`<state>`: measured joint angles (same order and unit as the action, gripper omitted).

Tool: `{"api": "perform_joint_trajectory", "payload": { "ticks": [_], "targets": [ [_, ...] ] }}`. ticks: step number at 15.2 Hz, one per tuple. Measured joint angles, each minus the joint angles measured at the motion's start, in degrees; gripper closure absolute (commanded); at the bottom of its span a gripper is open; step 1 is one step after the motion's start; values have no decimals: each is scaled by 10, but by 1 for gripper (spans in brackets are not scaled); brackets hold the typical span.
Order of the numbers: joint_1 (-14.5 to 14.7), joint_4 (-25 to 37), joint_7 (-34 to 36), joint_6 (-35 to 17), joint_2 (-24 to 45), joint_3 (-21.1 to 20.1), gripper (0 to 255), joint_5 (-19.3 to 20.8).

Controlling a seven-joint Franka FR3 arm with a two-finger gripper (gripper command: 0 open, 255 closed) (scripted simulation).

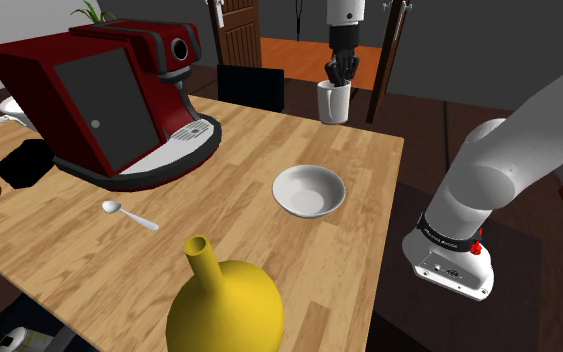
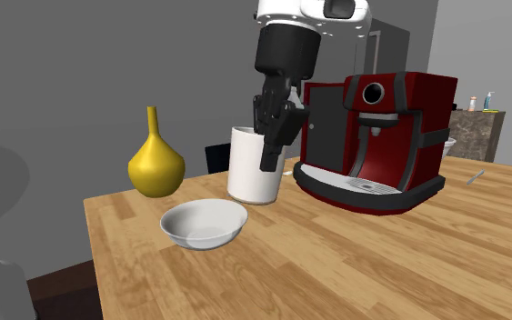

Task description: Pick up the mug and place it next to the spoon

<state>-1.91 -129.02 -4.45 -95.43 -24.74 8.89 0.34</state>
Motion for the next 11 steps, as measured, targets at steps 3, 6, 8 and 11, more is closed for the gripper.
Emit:
{"api": "perform_joint_trajectory", "payload": {
  "ticks": [3,6,8,11],
  "targets": [
    [18,0,41,3,-4,-31,255,-19],
    [34,2,76,-11,10,-56,255,-37],
    [47,3,105,-16,14,-78,255,-50],
    [64,31,144,-17,39,-105,255,-67]
  ]
}}
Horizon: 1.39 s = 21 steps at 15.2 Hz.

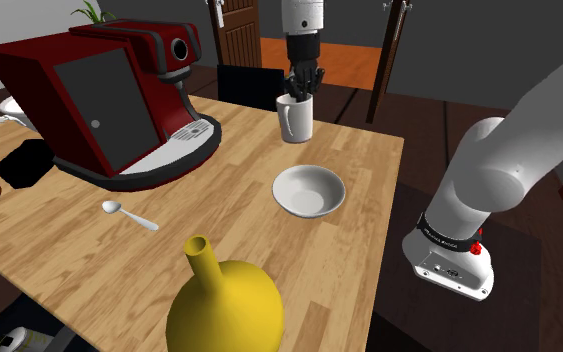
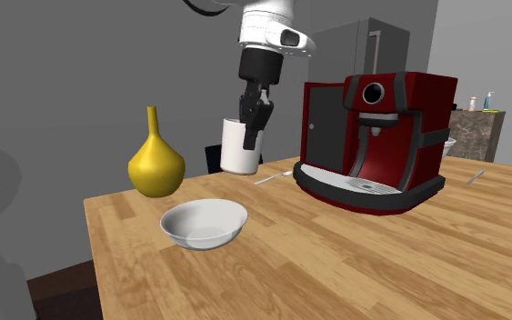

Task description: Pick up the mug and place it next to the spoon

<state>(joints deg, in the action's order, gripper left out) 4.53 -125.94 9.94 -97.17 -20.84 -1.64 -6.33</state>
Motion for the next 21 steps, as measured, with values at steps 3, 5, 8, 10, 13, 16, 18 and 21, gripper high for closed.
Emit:
{"api": "perform_joint_trajectory", "payload": {
  "ticks": [3,5,8,10,13,16,18,21],
  "targets": [
    [19,21,44,-2,18,-31,255,-16],
    [30,38,71,-11,40,-49,255,-24],
    [45,65,108,-16,67,-74,255,-31],
    [54,89,134,-19,91,-90,255,-34],
    [69,132,174,-17,126,-113,255,-35],
    [85,171,214,-24,167,-136,255,-31],
    [96,200,239,-25,195,-149,255,-26],
    [115,260,282,-19,244,-168,255,-14]
  ]
}}
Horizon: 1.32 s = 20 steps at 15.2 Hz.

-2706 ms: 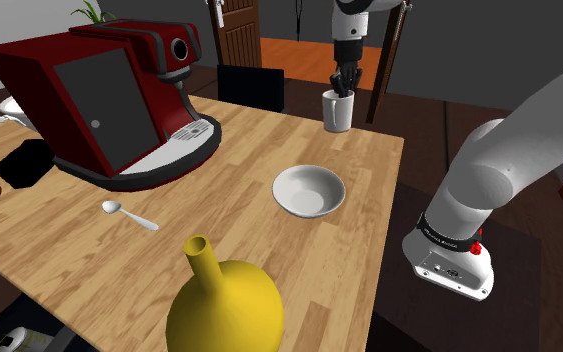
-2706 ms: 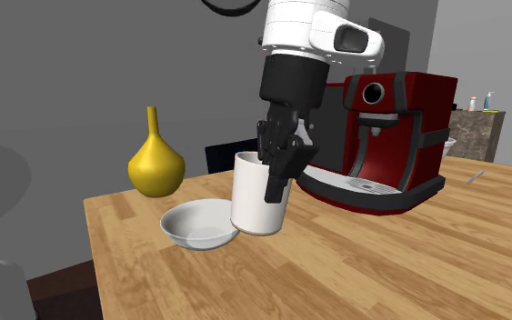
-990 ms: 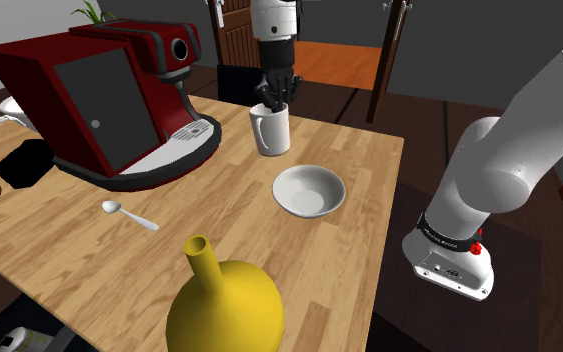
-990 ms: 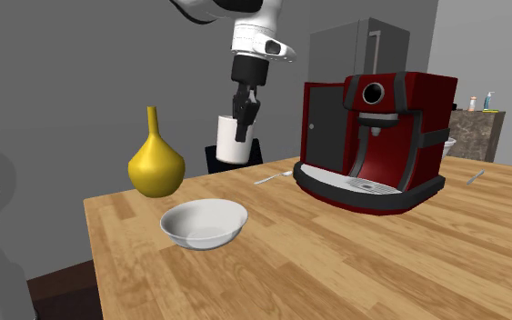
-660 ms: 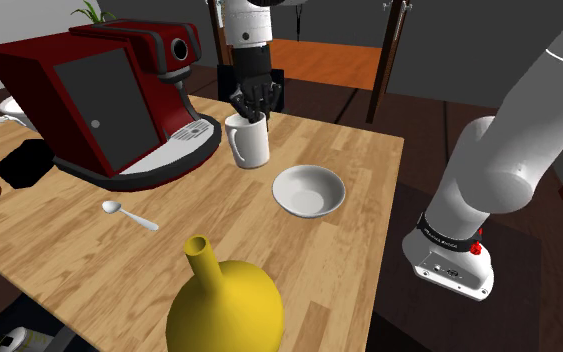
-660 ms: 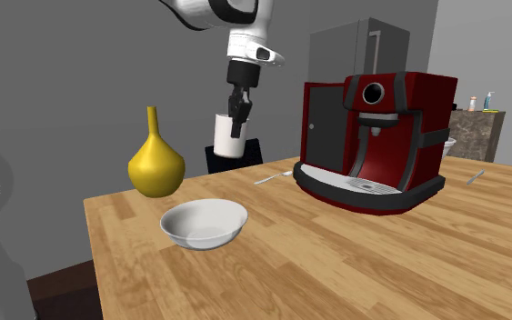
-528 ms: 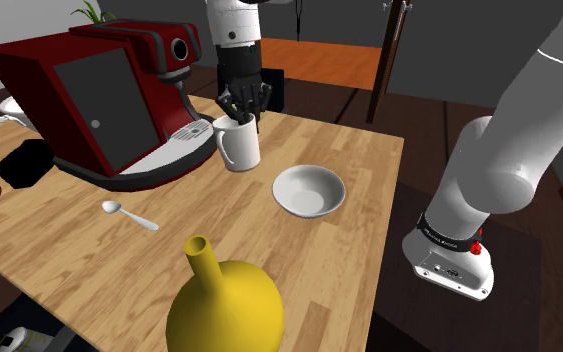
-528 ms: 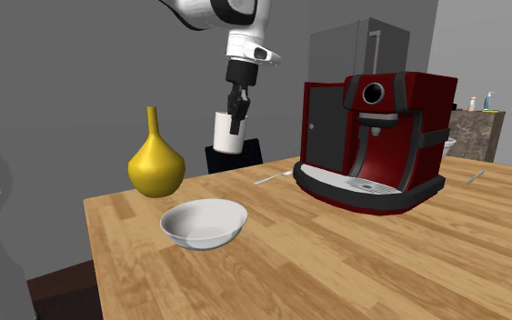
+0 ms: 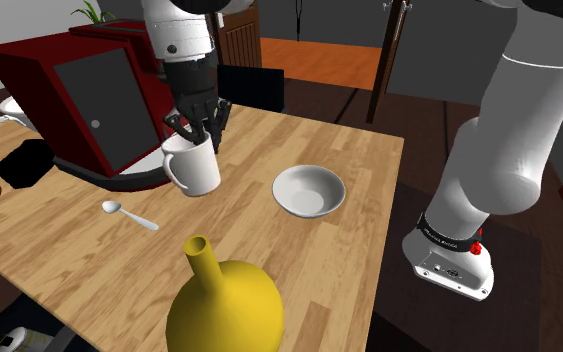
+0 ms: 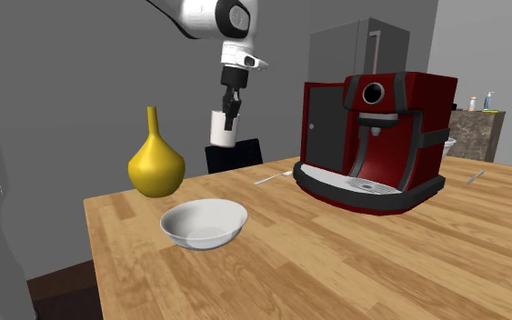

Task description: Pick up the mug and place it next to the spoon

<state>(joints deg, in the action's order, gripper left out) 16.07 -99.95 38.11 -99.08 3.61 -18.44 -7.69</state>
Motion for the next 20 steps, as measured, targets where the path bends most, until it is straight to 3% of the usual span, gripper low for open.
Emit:
{"api": "perform_joint_trajectory", "payload": {
  "ticks": [7,12,14,15,20],
  "targets": [
    [61,172,93,26,143,-28,255,48],
    [128,359,152,85,268,-34,255,90],
    [169,481,170,128,343,-31,255,111],
    [177,509,173,138,362,-29,255,115],
    [174,474,174,102,364,-28,255,116]
  ]
}}
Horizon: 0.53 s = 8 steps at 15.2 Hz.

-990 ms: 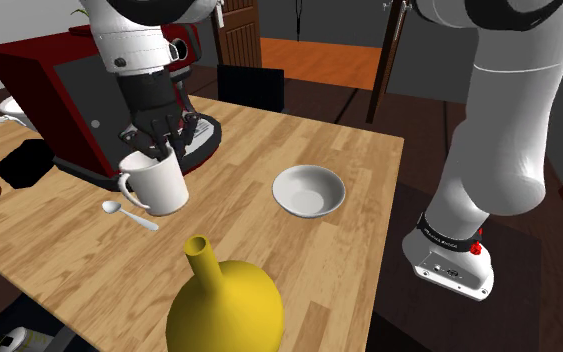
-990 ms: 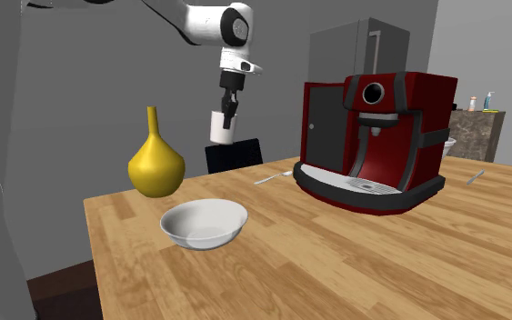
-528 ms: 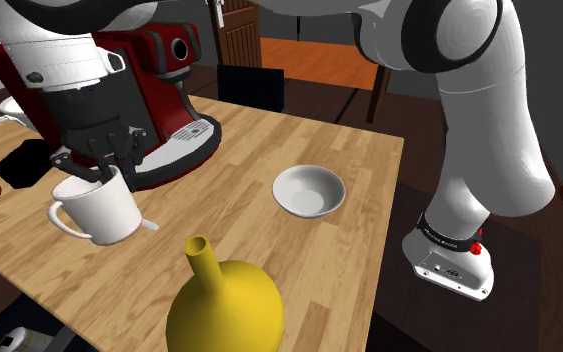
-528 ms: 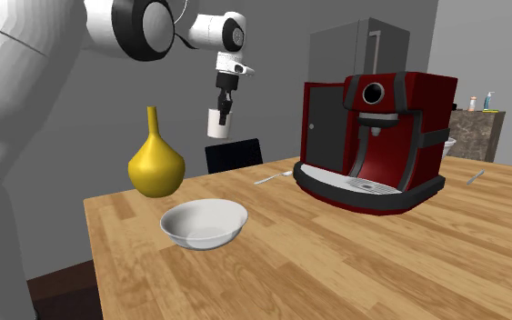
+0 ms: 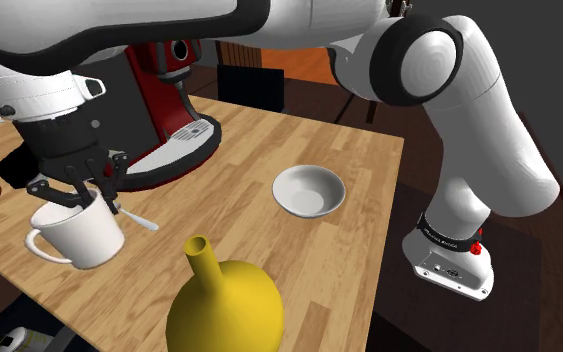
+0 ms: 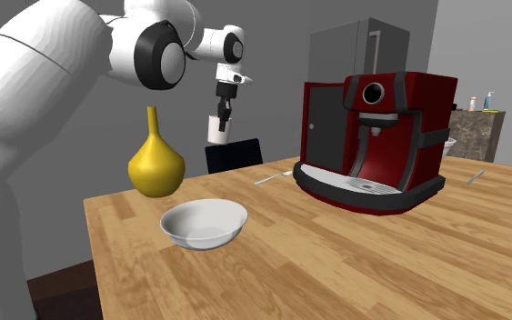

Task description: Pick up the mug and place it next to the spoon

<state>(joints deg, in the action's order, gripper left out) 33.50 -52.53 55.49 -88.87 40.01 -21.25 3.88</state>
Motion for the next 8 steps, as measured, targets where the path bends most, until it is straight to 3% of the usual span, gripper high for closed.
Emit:
{"api": "perform_joint_trajectory", "payload": {
  "ticks": [8],
  "targets": [
    [-17,-101,-6,-77,-22,-1,255,-5]
  ]
}}
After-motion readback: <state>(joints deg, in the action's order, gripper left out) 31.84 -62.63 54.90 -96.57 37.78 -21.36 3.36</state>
